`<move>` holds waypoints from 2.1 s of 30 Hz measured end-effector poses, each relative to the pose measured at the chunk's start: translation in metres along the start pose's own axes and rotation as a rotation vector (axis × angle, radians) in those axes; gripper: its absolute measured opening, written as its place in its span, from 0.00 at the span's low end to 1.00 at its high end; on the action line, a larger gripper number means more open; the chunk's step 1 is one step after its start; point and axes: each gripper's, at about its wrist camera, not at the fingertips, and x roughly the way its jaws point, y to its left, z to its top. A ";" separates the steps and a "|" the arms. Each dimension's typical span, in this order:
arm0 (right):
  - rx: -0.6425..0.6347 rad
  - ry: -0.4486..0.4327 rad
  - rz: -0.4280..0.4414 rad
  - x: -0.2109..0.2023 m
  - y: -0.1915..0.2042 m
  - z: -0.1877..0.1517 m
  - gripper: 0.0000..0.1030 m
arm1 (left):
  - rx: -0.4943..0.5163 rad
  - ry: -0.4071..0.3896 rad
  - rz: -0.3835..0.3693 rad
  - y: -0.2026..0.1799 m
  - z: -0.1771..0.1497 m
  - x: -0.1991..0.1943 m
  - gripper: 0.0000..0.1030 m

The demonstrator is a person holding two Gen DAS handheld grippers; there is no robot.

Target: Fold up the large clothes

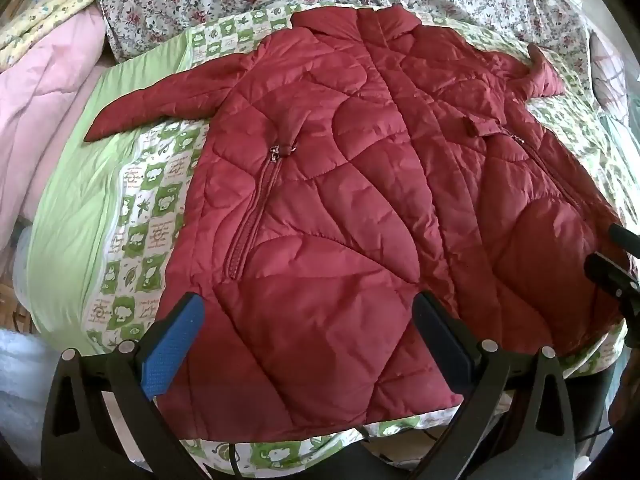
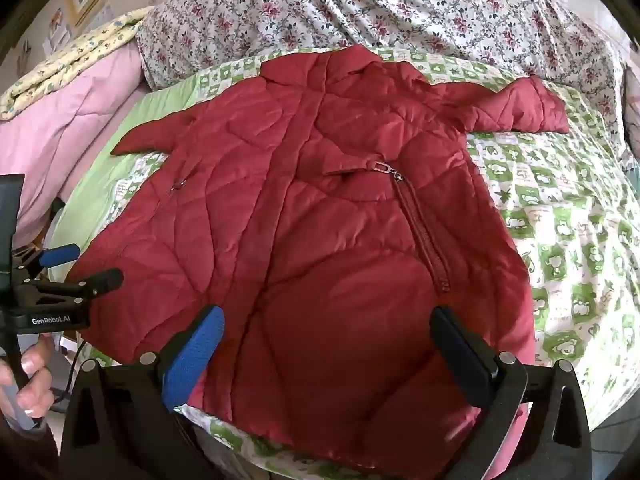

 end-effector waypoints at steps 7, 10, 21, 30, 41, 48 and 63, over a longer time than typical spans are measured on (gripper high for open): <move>-0.001 -0.006 -0.001 -0.001 -0.001 0.001 1.00 | 0.001 -0.005 -0.001 0.003 0.001 -0.003 1.00; -0.001 -0.005 -0.003 0.000 -0.003 0.001 1.00 | 0.003 -0.005 -0.002 0.004 0.001 -0.004 1.00; -0.001 -0.007 -0.001 -0.001 -0.001 0.002 1.00 | -0.004 0.001 -0.001 0.000 0.004 0.001 1.00; 0.003 -0.013 0.006 -0.001 0.000 0.002 1.00 | -0.005 0.000 -0.001 0.000 0.003 0.001 1.00; 0.008 -0.026 0.029 0.000 -0.002 0.005 1.00 | -0.003 0.013 -0.015 -0.006 0.006 0.004 1.00; 0.008 -0.013 0.015 0.006 -0.006 0.009 1.00 | -0.018 0.053 -0.055 -0.005 0.011 0.015 1.00; 0.141 -0.053 0.030 0.016 -0.074 0.054 1.00 | -0.065 0.066 -0.096 0.018 0.050 0.042 1.00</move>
